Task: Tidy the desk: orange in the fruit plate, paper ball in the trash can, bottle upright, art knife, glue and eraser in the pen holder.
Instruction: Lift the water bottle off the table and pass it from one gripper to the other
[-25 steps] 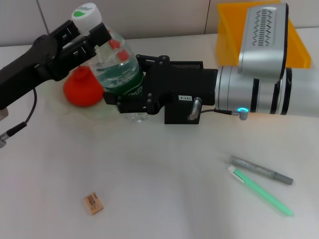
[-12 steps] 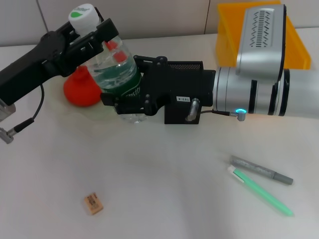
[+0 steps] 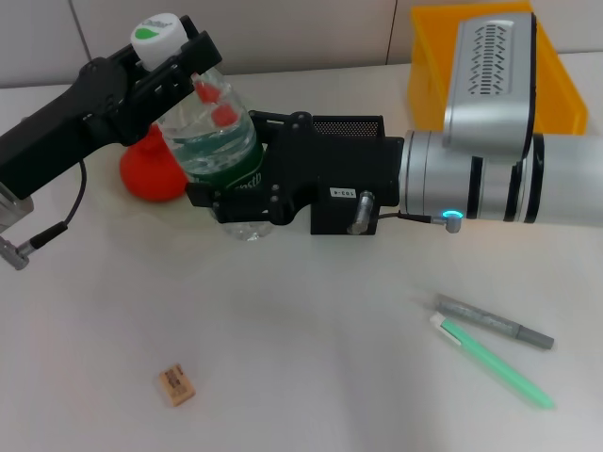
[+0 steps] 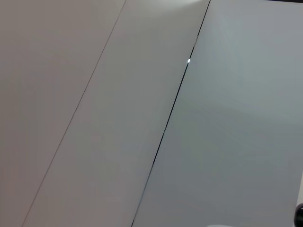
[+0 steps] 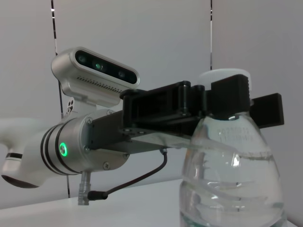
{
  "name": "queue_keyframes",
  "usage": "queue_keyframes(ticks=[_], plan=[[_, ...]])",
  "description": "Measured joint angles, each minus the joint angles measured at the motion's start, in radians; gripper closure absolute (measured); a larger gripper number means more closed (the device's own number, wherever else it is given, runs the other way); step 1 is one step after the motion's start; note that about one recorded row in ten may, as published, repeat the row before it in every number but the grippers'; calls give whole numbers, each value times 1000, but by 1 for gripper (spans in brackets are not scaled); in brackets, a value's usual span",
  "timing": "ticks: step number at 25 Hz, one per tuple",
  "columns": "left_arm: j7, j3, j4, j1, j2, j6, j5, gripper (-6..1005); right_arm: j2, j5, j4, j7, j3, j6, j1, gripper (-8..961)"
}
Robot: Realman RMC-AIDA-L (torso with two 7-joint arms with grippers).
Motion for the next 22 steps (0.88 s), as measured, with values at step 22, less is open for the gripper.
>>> queue_keyframes(ticks=[22], plan=[[42,-1,0,-4,3,8,-18,557,-2,11,1,0,0,1,10,196]])
